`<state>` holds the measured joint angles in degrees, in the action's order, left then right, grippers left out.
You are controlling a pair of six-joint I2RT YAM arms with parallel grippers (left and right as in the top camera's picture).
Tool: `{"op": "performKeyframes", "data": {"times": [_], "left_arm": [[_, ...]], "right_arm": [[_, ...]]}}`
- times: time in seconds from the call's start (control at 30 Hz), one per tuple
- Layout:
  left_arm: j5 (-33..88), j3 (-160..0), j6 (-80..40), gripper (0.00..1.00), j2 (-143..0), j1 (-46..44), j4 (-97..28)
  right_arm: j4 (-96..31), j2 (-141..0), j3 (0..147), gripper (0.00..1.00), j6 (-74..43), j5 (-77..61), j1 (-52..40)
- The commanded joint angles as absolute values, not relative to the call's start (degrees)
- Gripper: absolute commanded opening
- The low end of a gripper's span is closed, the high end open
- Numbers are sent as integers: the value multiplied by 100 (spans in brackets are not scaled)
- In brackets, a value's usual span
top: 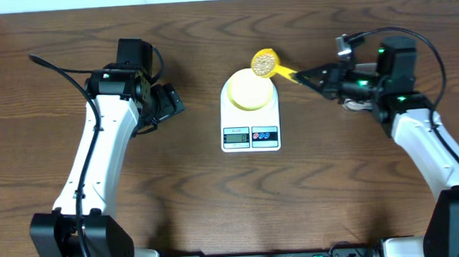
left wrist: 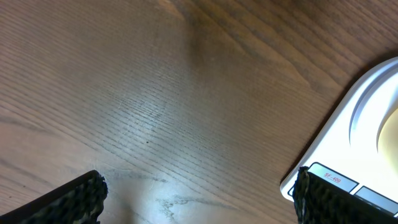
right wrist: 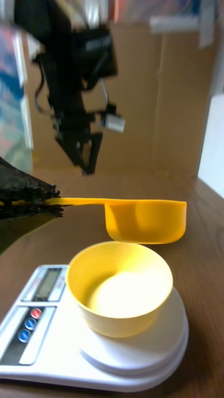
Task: Scoop item into bowl and weigh 50g on scale
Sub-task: 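Carry the scoop left over the yellow bowl on the scale, then tip the scoop to pour soybeans into the yellow bowl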
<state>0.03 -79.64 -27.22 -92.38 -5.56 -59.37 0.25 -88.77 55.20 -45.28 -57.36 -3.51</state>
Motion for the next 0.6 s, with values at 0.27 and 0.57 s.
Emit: {"op": "performKeyframes", "data": {"times": [0.27, 0.57], "left_arm": [[-69, -8005, -2775, 98, -9249, -537, -5948], [-69, -8005, -2775, 98, -9249, -537, -5948]], "right_arm": [[-95, -8903, 5524, 1, -2749, -3859, -1262], [-635, -8766, 5551, 1, -1522, -2558, -1811]]}}
